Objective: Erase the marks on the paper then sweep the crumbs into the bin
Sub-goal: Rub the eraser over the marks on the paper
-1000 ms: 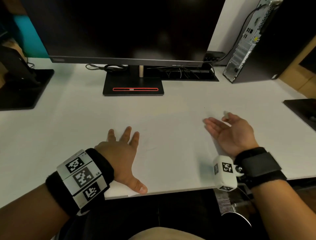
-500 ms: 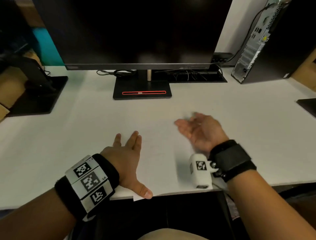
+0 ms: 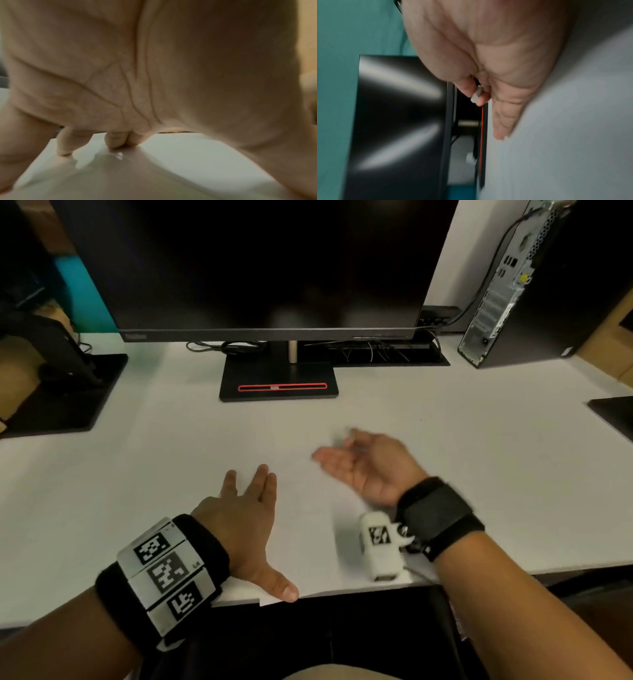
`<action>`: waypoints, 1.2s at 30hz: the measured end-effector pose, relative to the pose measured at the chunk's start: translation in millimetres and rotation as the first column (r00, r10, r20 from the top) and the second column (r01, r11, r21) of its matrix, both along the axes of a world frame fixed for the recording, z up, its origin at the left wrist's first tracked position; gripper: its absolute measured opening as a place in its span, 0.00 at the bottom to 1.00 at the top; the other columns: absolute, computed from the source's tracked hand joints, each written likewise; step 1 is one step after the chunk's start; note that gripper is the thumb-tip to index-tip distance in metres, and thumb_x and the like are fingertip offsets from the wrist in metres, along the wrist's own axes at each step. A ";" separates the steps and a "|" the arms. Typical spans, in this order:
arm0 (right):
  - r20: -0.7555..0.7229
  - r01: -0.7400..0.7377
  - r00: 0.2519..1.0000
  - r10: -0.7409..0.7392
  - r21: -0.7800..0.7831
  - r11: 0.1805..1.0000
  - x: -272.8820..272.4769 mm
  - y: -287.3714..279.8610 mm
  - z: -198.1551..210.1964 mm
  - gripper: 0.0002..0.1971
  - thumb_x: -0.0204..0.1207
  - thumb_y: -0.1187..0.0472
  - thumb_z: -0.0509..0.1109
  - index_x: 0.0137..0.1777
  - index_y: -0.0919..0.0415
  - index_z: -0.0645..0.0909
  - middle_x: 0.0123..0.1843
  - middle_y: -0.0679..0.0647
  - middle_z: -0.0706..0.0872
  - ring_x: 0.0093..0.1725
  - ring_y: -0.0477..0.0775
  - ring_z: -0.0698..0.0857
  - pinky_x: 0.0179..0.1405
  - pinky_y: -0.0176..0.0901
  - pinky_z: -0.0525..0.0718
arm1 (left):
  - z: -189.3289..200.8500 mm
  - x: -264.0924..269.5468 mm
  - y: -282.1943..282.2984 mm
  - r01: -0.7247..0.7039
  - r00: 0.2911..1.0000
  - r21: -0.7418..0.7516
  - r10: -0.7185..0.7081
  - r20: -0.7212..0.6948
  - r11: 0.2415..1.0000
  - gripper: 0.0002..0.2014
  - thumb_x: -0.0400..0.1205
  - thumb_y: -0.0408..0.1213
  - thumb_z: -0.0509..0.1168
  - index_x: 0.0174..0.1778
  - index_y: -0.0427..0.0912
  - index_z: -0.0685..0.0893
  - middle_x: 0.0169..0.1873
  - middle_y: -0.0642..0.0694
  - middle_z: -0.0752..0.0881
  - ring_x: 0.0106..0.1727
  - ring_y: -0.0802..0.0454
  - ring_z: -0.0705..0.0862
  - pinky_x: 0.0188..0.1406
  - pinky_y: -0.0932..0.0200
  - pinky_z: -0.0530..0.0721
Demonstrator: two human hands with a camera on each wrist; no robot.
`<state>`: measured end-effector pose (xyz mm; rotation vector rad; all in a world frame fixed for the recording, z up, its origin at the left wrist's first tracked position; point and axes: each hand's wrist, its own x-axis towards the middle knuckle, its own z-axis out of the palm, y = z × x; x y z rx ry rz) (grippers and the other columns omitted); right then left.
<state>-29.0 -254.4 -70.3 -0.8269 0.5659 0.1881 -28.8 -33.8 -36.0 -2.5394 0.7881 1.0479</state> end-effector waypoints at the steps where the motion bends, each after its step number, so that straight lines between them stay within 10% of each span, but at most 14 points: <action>1: 0.028 0.152 0.988 -0.152 -0.001 0.988 7.9 -21.2 -0.3 0.15 0.91 0.58 0.57 0.42 0.61 0.73 0.57 0.77 0.87 0.56 0.70 0.89 0.56 0.54 0.90 | 0.4 -0.3 0.2 -0.002 1.000 -0.003 0.002 -0.001 1.000 0.81 0.56 0.80 0.71 0.81 0.41 0.20 0.81 0.48 0.20 0.84 0.31 0.29 0.79 0.32 0.67; 6: 0.122 0.468 0.882 -0.455 -0.104 0.878 0.2 -69.4 14.9 0.12 0.88 0.58 0.64 0.42 0.61 0.74 0.61 0.70 0.87 0.59 0.68 0.90 0.63 0.55 0.89 | 1.2 0.9 0.3 0.008 1.000 -0.014 -0.008 0.007 1.000 0.80 0.57 0.80 0.71 0.82 0.40 0.22 0.82 0.46 0.21 0.84 0.30 0.31 0.80 0.33 0.66; 13: -0.016 -0.276 0.961 0.277 -0.175 0.945 -20.1 -26.6 4.6 0.20 0.90 0.57 0.60 0.39 0.65 0.83 0.63 0.76 0.88 0.63 0.72 0.90 0.65 0.59 0.88 | 7.2 5.1 -9.5 -0.034 0.999 -0.035 0.035 0.032 0.999 0.70 0.67 0.80 0.64 0.86 0.39 0.31 0.85 0.43 0.29 0.86 0.27 0.40 0.82 0.36 0.63; 16: 0.034 0.200 0.980 -0.197 -0.166 0.966 3.1 -52.9 5.6 0.13 0.90 0.57 0.61 0.44 0.61 0.75 0.59 0.69 0.86 0.55 0.66 0.91 0.58 0.55 0.92 | 3.5 4.8 -10.4 -0.036 0.997 -0.058 0.040 0.063 0.998 0.68 0.69 0.78 0.65 0.86 0.37 0.34 0.86 0.41 0.32 0.85 0.25 0.42 0.80 0.36 0.66; 19: 0.180 0.500 0.866 -0.467 -0.344 0.794 13.0 -58.0 11.8 0.10 0.90 0.57 0.62 0.48 0.61 0.76 0.56 0.64 0.83 0.45 0.59 0.88 0.47 0.48 0.91 | 2.7 3.9 -10.1 -0.031 0.995 -0.064 0.037 0.089 0.997 0.68 0.68 0.78 0.65 0.87 0.37 0.36 0.87 0.42 0.34 0.86 0.26 0.45 0.78 0.37 0.70; 22: 0.144 0.115 0.986 -0.084 -0.218 0.969 8.5 -23.4 12.2 0.12 0.90 0.58 0.62 0.44 0.62 0.77 0.54 0.69 0.85 0.46 0.63 0.90 0.50 0.52 0.93 | 5.1 4.0 -10.3 -0.023 0.993 -0.077 0.032 0.116 0.997 0.66 0.66 0.78 0.66 0.87 0.38 0.44 0.87 0.44 0.39 0.84 0.28 0.52 0.74 0.38 0.74; 25: 0.001 -0.221 0.974 0.225 -0.173 0.960 9.4 -10.6 4.5 0.14 0.89 0.58 0.62 0.45 0.66 0.79 0.56 0.70 0.90 0.54 0.67 0.93 0.55 0.55 0.93 | 9.2 4.4 -10.7 -0.005 0.992 -0.073 0.014 0.122 0.997 0.63 0.65 0.78 0.68 0.84 0.38 0.53 0.87 0.44 0.42 0.85 0.30 0.51 0.75 0.36 0.72; 29: 0.031 0.348 0.935 -0.354 -0.284 0.893 28.4 -43.9 9.4 0.10 0.90 0.60 0.61 0.48 0.64 0.76 0.52 0.65 0.86 0.50 0.63 0.92 0.50 0.53 0.93 | 6.9 5.9 -7.2 0.040 0.990 -0.092 -0.026 0.140 0.995 0.66 0.65 0.79 0.67 0.86 0.37 0.49 0.88 0.41 0.42 0.87 0.33 0.40 0.80 0.33 0.63; 31: 0.086 0.391 0.916 -0.391 -0.402 0.828 24.8 -48.1 15.8 0.09 0.90 0.59 0.62 0.51 0.64 0.78 0.54 0.62 0.85 0.50 0.60 0.90 0.51 0.51 0.92 | 4.8 6.2 -5.9 0.058 0.989 -0.126 -0.040 0.141 0.990 0.68 0.65 0.79 0.68 0.87 0.43 0.39 0.88 0.40 0.44 0.87 0.35 0.40 0.82 0.34 0.62; 34: 0.087 0.063 0.996 -0.022 -0.494 0.867 2.4 -25.3 26.6 0.10 0.89 0.60 0.64 0.45 0.62 0.78 0.39 0.59 0.83 0.35 0.59 0.84 0.33 0.46 0.88 | 5.7 7.2 -7.7 0.093 0.990 -0.168 -0.073 0.121 0.981 0.63 0.68 0.76 0.69 0.88 0.49 0.41 0.87 0.38 0.40 0.87 0.37 0.36 0.83 0.37 0.60; 36: -0.059 -0.343 0.909 0.413 -0.669 0.659 -19.5 -5.7 30.5 0.13 0.88 0.60 0.66 0.41 0.62 0.79 0.33 0.60 0.83 0.27 0.58 0.80 0.26 0.43 0.81 | 7.0 9.8 -9.2 0.129 0.987 -0.184 -0.107 0.120 0.974 0.59 0.69 0.75 0.69 0.87 0.45 0.50 0.87 0.38 0.36 0.87 0.38 0.35 0.83 0.38 0.61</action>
